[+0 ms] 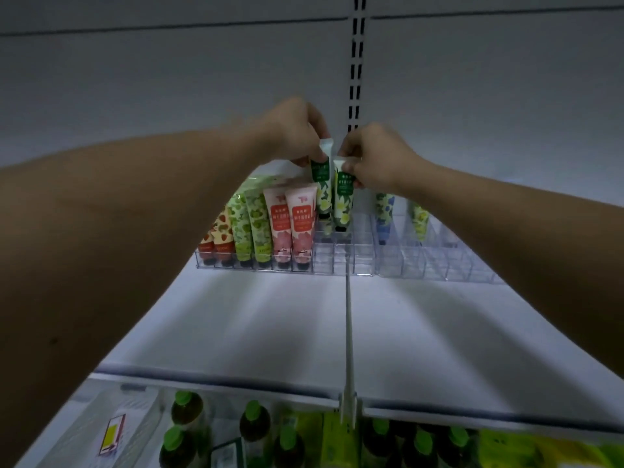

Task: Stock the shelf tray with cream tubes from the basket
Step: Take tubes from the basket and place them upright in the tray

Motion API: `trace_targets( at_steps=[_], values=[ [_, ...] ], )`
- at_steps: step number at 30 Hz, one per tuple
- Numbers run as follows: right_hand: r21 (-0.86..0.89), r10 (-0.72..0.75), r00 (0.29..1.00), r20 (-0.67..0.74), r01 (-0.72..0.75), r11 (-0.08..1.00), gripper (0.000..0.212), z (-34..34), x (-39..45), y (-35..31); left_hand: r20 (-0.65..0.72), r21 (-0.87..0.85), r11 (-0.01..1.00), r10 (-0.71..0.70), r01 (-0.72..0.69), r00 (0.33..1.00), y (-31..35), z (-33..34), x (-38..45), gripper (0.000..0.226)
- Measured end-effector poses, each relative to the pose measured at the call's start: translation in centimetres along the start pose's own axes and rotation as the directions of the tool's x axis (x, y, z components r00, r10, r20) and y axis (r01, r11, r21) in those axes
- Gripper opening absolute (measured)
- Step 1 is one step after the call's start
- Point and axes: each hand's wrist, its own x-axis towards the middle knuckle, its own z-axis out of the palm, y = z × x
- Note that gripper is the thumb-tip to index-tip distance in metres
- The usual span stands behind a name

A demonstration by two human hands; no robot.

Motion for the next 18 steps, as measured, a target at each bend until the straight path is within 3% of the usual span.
trace_targets(
  at_steps=[12,18],
  values=[
    [-0.117,-0.039,0.999,0.033,0.042,0.992,0.019,0.9,-2.0,0.6,-0.033,0.157,0.987,0.044,-0.038,0.999,1.0,1.3,-0.8,0.016],
    [-0.139,-0.019,0.998,0.053,0.026,0.990,0.036,1.8,-3.1,0.9,-0.084,0.228,0.973,0.064,-0.043,0.994,1.3,1.2,-1.1,0.025]
  ],
)
